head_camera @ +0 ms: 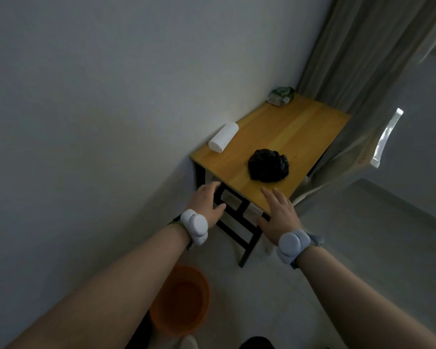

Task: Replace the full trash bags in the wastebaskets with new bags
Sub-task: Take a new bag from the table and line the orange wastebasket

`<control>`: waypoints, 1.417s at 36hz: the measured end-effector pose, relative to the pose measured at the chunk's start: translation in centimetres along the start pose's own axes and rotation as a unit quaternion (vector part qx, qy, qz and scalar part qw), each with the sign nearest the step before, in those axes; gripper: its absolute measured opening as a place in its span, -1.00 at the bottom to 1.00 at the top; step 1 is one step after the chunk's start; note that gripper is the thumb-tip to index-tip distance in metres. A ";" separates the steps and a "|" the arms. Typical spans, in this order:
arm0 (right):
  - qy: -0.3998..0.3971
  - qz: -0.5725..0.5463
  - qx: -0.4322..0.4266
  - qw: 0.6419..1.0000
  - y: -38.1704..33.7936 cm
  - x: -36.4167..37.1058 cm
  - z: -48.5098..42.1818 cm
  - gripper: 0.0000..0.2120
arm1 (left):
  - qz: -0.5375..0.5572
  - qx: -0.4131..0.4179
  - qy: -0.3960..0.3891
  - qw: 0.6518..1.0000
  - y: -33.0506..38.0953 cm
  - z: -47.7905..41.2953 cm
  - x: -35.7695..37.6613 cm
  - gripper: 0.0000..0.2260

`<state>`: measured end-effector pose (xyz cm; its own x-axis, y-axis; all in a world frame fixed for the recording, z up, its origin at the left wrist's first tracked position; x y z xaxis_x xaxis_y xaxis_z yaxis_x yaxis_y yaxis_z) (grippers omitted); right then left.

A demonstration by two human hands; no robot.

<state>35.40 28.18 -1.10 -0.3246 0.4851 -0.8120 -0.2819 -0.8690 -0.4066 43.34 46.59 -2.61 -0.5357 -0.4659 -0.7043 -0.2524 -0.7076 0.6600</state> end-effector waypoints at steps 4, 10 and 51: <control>0.007 -0.032 0.025 0.999 2.2 -1.7 -2.4 -0.27 | -0.001 0.001 -0.026 1.000 1.4 -4.1 0.2 -0.47; 0.013 -0.065 0.060 0.996 6.5 -4.1 -7.7 -0.19 | 0.020 -0.015 -0.040 0.999 2.4 -10.0 1.1 -0.45; -0.143 -0.262 -0.259 0.919 -1.4 -1.9 -17.6 -0.69 | 0.400 -0.137 0.124 0.898 0.7 -11.3 1.8 -0.16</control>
<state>52.30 26.81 -6.38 -0.5113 0.7917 -0.3345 -0.0242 -0.4023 -0.9152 51.31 39.19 -6.38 -0.2524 -0.9632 -0.0923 0.3580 -0.1816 0.9159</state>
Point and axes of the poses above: each hand's wrist, its own z-axis away from the middle knuckle, its own x-axis out of the palm, y = z × x, the point moved 1 cm from there along -z, towards the middle knuckle, and after that the axes turned 13 degrees about -y, right-handed, at the moved point
